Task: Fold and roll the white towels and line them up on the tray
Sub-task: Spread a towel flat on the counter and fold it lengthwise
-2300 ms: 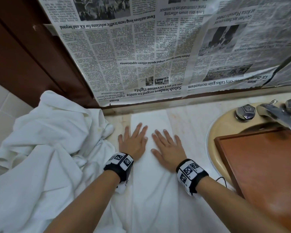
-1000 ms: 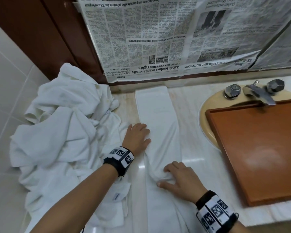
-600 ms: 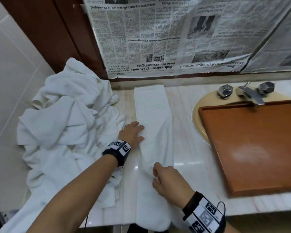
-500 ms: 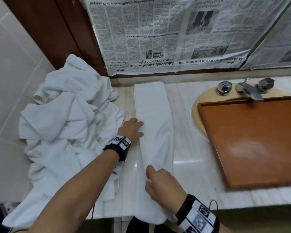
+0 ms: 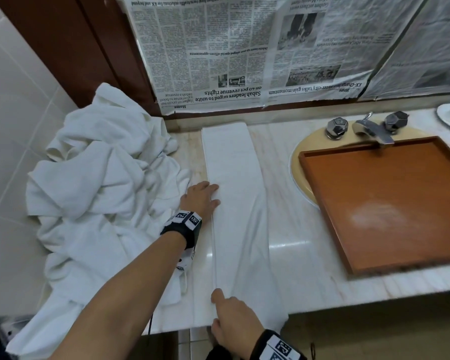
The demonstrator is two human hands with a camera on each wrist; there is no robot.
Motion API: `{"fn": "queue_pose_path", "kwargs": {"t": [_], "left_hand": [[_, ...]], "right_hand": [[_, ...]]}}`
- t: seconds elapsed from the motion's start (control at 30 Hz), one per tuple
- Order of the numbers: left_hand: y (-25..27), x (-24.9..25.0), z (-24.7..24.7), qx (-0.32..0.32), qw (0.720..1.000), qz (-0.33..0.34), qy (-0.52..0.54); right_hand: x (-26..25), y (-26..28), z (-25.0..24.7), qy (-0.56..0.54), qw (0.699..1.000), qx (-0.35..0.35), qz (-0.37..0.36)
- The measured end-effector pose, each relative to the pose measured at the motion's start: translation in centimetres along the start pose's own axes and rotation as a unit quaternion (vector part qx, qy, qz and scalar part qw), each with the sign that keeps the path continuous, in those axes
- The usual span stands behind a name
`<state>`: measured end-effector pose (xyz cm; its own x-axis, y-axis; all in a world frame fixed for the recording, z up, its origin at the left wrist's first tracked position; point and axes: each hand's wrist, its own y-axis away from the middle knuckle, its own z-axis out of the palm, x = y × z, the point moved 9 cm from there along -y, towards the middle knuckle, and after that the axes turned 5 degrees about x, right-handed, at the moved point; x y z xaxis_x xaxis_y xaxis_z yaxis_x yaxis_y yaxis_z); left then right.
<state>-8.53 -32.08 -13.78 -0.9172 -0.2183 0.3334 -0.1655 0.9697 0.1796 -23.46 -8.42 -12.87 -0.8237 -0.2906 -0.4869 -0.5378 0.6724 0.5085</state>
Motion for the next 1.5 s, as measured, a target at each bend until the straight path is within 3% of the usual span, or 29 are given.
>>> {"fn": "queue_pose_path", "kwargs": {"t": [0.27, 0.4, 0.47, 0.5, 0.57, 0.63, 0.7, 0.73, 0.83, 0.93, 1.0, 1.17, 1.27, 1.33, 1.4, 1.5], "left_hand": [[0.4, -0.1, -0.1, -0.008, 1.000, 0.011, 0.005], [0.5, -0.1, 0.1, -0.010, 1.000, 0.022, 0.007], [0.7, -0.1, 0.3, -0.017, 0.999, 0.026, 0.012], [1.0, 0.0, 0.2, -0.012, 0.999, 0.024, 0.019], [1.9, 0.8, -0.1, 0.010, 0.999, 0.027, 0.029], [3.1, 2.3, 0.1, 0.017, 0.999, 0.049, 0.015], [3.9, 3.6, 1.2, 0.011, 0.998, 0.063, -0.003], [4.0, 3.9, 1.8, 0.002, 0.998, 0.056, -0.006], [3.8, 3.6, 3.5, -0.024, 0.999, 0.020, -0.023], [3.1, 2.8, 3.9, -0.033, 0.999, 0.002, -0.036], [2.9, 2.1, 3.5, -0.032, 0.999, -0.010, -0.041], [1.7, 0.4, 2.1, -0.011, 0.998, -0.060, -0.014], [-0.6, 1.7, 1.4, 0.014, 0.999, -0.034, 0.012], [-1.8, 2.9, 2.0, -0.008, 1.000, -0.023, 0.008], [-2.4, 3.2, 2.4, -0.021, 0.999, -0.029, -0.008], [-3.2, 1.9, 1.9, -0.010, 0.998, -0.045, -0.032]], "right_hand": [[-0.2, 0.4, -0.4, 0.008, 0.998, 0.032, -0.051], [-0.3, 0.7, 0.0, -0.035, 0.995, -0.032, -0.089], [-0.6, 0.9, -1.7, -0.136, 0.984, -0.052, -0.102], [-0.5, 0.7, -3.4, -0.175, 0.978, -0.035, -0.106], [0.6, -0.8, -8.2, -0.184, 0.973, 0.073, -0.116], [2.5, -3.1, -13.4, -0.116, 0.963, 0.212, -0.118], [4.3, -6.2, -17.3, -0.035, 0.951, 0.294, -0.094], [5.1, -8.1, -18.3, -0.002, 0.952, 0.296, -0.076], [6.7, -13.4, -17.1, 0.103, 0.977, 0.183, -0.045], [8.0, -15.8, -15.8, 0.178, 0.975, 0.118, -0.053], [9.8, -16.6, -16.3, 0.189, 0.975, 0.110, -0.032], [15.0, -16.3, -19.9, 0.122, 0.971, 0.169, 0.113], [11.7, -17.8, -21.1, 0.120, 0.970, 0.208, 0.027], [9.4, -19.4, -20.2, 0.143, 0.974, 0.173, -0.028], [9.4, -20.7, -19.1, 0.170, 0.974, 0.146, -0.038], [12.0, -21.7, -20.3, 0.166, 0.976, 0.144, 0.005]]}}
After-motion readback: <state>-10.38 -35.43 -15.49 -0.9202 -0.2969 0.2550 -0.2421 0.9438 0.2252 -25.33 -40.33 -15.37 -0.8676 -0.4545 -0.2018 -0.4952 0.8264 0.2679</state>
